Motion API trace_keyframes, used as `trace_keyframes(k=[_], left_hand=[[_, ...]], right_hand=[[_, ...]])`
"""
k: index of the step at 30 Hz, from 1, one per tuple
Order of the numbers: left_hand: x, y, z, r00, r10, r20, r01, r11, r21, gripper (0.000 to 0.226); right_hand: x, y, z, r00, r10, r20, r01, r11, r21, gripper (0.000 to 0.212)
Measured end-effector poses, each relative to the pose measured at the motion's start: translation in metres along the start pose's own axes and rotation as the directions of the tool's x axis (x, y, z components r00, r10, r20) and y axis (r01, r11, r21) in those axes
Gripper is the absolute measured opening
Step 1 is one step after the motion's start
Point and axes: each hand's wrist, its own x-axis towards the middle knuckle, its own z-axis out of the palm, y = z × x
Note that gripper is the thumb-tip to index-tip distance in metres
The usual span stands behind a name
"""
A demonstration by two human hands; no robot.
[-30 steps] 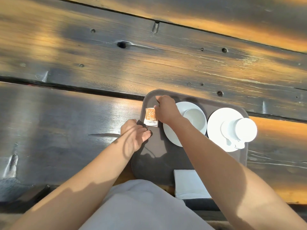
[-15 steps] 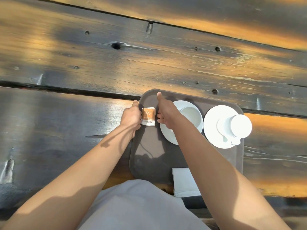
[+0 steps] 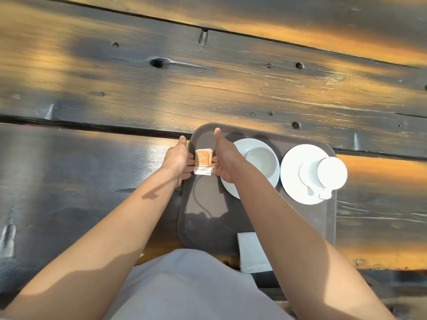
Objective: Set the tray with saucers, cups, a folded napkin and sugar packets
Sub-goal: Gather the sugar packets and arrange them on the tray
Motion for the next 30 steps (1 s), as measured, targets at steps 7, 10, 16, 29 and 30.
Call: trace_keyframes(k=[7, 10, 16, 29, 30], left_hand=[[0.002, 0.001, -0.001, 1.000, 0.010, -0.024, -0.009, 0.999, 0.043, 0.066], [0.002, 0.000, -0.004, 0.997, 0.050, -0.061, -0.045, 0.996, 0.080, 0.069], [-0.011, -0.010, -0.006, 0.996, 0.038, -0.079, -0.033, 0.998, 0.062, 0.069], [-0.026, -0.040, 0.003, 0.953, -0.177, 0.247, 0.279, 0.832, -0.480, 0.080], [-0.026, -0.041, 0.004, 0.954, -0.174, 0.243, 0.275, 0.830, -0.485, 0.079]], right_hand=[[-0.005, -0.001, -0.002, 1.000, -0.004, 0.013, 0.004, 1.000, 0.020, 0.067], [-0.010, 0.001, -0.005, 1.000, -0.009, -0.027, 0.008, 0.999, -0.032, 0.058], [-0.022, 0.017, -0.006, 0.999, -0.002, -0.052, -0.001, 0.997, -0.073, 0.061], [-0.047, 0.054, -0.024, 0.998, -0.033, -0.059, 0.040, 0.993, 0.113, 0.048], [-0.049, 0.057, -0.027, 0.999, -0.029, -0.043, 0.034, 0.991, 0.132, 0.047]])
